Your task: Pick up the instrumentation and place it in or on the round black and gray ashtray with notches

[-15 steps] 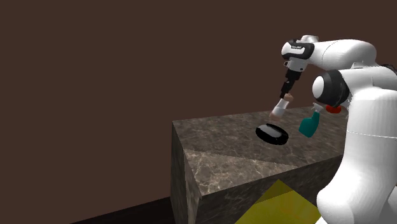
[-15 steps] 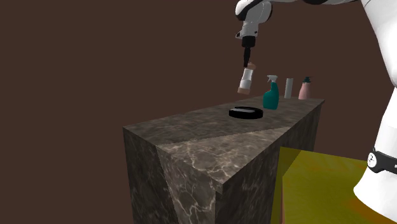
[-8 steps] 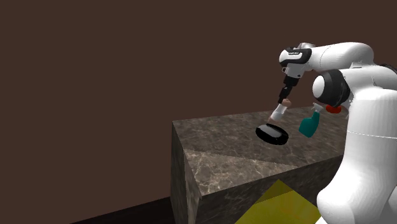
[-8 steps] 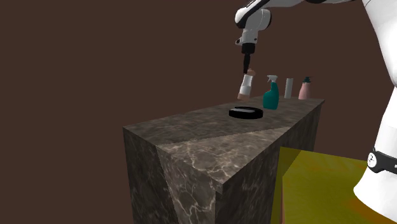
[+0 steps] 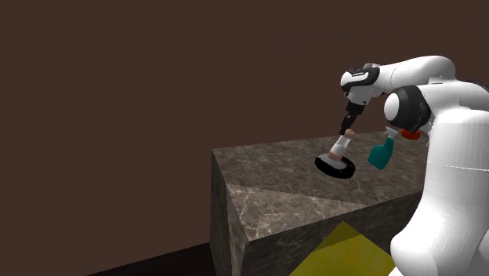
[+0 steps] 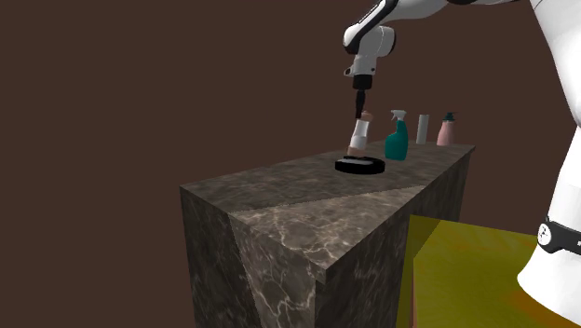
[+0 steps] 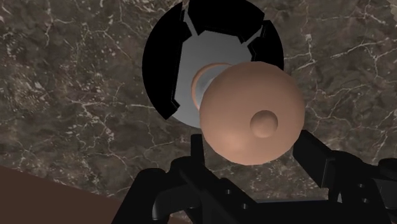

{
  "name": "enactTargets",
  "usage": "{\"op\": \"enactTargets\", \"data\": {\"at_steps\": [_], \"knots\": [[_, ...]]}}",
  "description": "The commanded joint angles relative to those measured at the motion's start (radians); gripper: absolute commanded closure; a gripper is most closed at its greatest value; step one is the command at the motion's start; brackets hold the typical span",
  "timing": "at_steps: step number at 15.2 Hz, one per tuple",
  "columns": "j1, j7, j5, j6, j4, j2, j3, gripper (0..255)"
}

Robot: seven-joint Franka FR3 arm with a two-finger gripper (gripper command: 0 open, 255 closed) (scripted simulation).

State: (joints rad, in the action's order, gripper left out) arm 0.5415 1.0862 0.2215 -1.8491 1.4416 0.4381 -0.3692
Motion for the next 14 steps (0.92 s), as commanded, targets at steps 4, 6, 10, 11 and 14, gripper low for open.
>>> {"op": "enactTargets", "data": {"at_steps": [4,6,10,11,14], "knots": [[0.0,0.001,0.002,-0.011,0.006,0.004,0.001,255],[0.0,0.001,0.002,-0.011,0.006,0.004,0.001,255],[0.0,0.001,0.002,-0.011,0.006,0.004,0.001,0],[0.0,0.001,0.002,-0.011,0.006,0.004,0.001,0],[0.0,0.001,0.002,-0.011,0.006,0.004,0.001,0]]}}
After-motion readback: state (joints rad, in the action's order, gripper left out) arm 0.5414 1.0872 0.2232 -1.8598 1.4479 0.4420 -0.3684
